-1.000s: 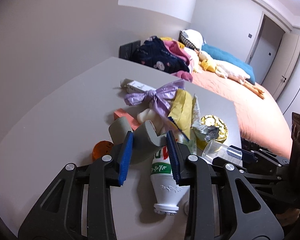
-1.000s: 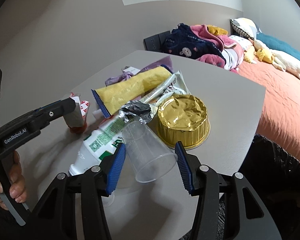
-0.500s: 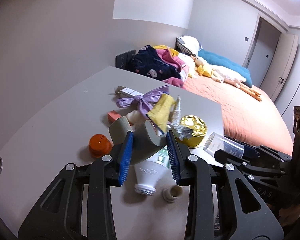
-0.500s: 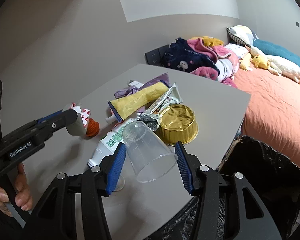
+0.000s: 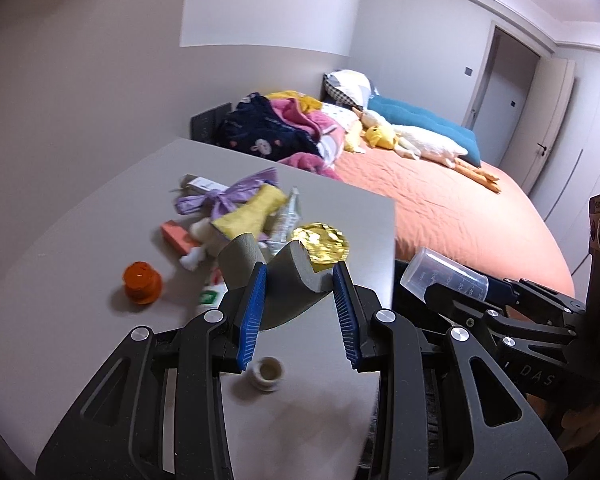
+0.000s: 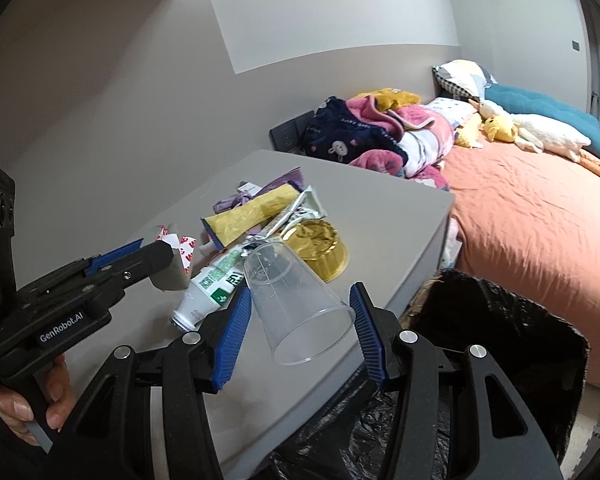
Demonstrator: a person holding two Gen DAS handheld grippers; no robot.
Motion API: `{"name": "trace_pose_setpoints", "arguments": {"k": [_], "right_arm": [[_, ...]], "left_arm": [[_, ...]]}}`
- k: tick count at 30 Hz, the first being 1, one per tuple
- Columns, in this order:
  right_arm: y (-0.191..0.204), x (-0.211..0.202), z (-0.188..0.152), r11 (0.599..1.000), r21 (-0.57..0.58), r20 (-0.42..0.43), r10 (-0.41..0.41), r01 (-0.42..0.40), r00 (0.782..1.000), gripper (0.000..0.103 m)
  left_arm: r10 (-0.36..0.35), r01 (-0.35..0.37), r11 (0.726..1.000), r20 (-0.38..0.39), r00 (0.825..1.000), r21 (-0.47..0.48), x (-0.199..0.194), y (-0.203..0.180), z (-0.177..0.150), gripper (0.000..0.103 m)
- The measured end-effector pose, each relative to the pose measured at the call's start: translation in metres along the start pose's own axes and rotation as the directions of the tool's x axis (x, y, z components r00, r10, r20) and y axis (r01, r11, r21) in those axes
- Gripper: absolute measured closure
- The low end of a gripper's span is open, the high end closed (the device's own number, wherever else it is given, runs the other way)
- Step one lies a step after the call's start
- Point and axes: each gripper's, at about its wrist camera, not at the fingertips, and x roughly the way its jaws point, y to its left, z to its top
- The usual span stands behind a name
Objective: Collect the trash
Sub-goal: 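Carry both held items over the black bin and open both tools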
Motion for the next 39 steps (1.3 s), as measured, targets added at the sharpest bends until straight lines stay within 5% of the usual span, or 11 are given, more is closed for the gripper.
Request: {"name": "trace_pose_setpoints", "arguments": {"k": [27,28,30,31,32,39], "right_arm": [[-0.101,-0.068,-0.02,0.979,0.15,0.055,-0.146,0.137,0.988,0.05],[-0.104,-0.069,-0.021,0.977,0.158,0.054,-0.15,0.14,0.987,0.05],[-0.114,-0.074,-0.023,0.971,0.191,0.064,-0.159,0.144,0.985,0.043],[-0.118,-0.078,-0.024,0.967,0.205,0.071,-0.169,0.151,0.983,0.028],[-0.123,-0.084,-0.025,0.958,0.228,0.091,-0.198,0.173,0.976,0.02],[-0.141,-0.097,-0.027,0.942,0.266,0.119,-0.241,0.202,0.963,0.019]], "left_arm": [[-0.137,0.149,0.981,-0.102,0.985,0.123,0.04,-0.11,-0.016,0.069],[-0.138,0.152,0.98,-0.112,0.984,0.128,0.041,-0.113,-0.019,0.067],[-0.136,0.158,0.976,-0.144,0.98,0.152,0.048,-0.121,-0.023,0.026],[-0.113,0.136,0.977,-0.139,0.984,0.167,0.048,-0.125,-0.026,0.007],[-0.099,0.119,0.976,-0.115,0.988,0.182,0.046,-0.13,-0.028,0.006],[-0.115,0.14,0.966,-0.124,0.986,0.217,0.047,-0.142,-0.031,0.006]]}}
